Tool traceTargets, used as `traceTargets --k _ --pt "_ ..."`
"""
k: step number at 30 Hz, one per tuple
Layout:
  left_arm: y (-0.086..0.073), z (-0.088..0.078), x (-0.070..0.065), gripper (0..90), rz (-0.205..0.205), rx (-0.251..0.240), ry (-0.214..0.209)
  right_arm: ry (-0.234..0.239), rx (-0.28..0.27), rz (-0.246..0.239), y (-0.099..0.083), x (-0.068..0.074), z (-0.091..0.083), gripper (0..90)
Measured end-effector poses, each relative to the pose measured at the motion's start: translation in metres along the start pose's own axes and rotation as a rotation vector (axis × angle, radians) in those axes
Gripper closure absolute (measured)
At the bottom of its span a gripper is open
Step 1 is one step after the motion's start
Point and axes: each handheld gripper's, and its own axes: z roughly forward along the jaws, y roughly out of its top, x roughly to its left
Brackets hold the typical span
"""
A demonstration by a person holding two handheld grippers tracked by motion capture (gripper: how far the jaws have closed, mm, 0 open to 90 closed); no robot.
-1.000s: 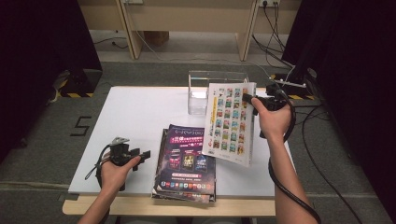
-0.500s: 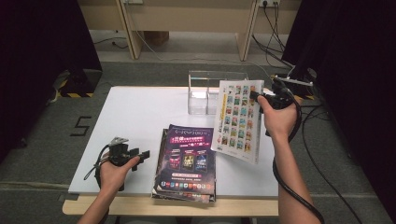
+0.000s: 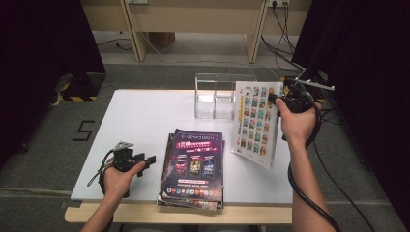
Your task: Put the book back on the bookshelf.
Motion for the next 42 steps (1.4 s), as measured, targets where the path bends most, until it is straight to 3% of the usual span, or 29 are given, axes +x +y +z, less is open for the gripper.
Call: traceTargets --k 7,42 --pt "0.001 0.0 -0.001 42.1 0.001 0.0 -0.005 -0.027 -0.02 -0.007 0.007 -0.001 -0.002 73.6" --pt "0.001 0.001 0.001 42.1 0.0 0.0 -0.001 -0.038 -0.075 0.013 0.016 0.003 0.009 73.6"
